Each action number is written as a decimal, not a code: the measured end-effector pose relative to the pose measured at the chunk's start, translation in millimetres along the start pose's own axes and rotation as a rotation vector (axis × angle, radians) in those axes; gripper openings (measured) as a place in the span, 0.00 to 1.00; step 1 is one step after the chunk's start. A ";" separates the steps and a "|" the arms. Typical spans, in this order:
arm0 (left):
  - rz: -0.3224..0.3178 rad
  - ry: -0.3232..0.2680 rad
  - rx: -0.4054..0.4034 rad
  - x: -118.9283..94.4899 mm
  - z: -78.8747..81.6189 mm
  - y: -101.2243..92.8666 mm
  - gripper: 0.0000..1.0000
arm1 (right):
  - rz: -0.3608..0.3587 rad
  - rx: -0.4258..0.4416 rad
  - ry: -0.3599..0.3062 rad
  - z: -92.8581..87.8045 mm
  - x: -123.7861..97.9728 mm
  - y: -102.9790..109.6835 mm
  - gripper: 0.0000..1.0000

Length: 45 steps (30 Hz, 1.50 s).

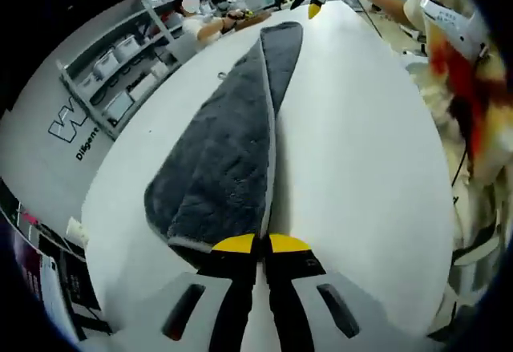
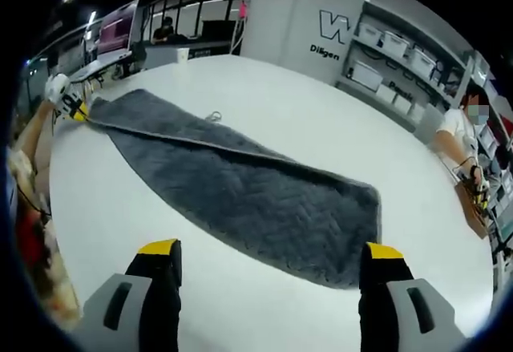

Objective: Open the folded towel by lifting each exposed corner and separating the folded layers until the towel lies flat within the target outline without major curled edges

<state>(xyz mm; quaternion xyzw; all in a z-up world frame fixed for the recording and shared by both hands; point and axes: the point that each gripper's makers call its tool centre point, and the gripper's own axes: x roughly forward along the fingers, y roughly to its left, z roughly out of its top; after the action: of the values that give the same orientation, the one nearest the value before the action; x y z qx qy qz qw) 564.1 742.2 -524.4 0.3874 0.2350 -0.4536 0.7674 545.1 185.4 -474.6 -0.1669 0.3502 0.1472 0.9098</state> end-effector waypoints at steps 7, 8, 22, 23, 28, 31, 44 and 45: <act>0.082 0.062 -0.102 -4.1 -29.1 25.7 0.03 | 0.007 -0.005 0.005 -3.5 -0.2 3.1 0.92; 0.087 0.056 -0.116 -4.5 -30.5 28.5 0.03 | 0.007 -0.005 0.006 -4.4 -0.2 3.8 0.92; 0.006 -0.340 -0.454 -30.6 26.9 26.5 0.56 | 0.015 -0.004 -0.003 -2.4 0.6 7.4 0.92; 0.017 -0.362 -0.460 -32.1 30.5 28.9 0.62 | 0.016 -0.004 -0.003 -2.3 0.9 7.7 0.92; 0.046 -0.291 -0.469 -28.7 26.4 27.8 0.93 | 0.020 -0.017 -0.001 -0.7 2.3 7.7 0.91; 0.027 -0.290 -0.502 -24.5 31.4 22.3 0.99 | 0.011 -0.029 -0.011 2.7 3.3 4.7 0.90; -0.009 -0.326 -0.556 -14.0 40.7 10.9 0.99 | -0.081 -0.029 -0.055 30.1 35.7 -64.4 0.73; -0.011 -0.324 -0.549 -14.2 39.8 10.2 0.99 | -0.089 -0.031 -0.049 31.6 39.4 -70.5 0.72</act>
<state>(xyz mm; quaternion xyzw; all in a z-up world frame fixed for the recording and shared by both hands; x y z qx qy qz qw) 566.6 720.3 -486.9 0.0873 0.2255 -0.4331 0.8683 618.8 140.7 -465.5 -0.1928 0.3178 0.1160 0.9211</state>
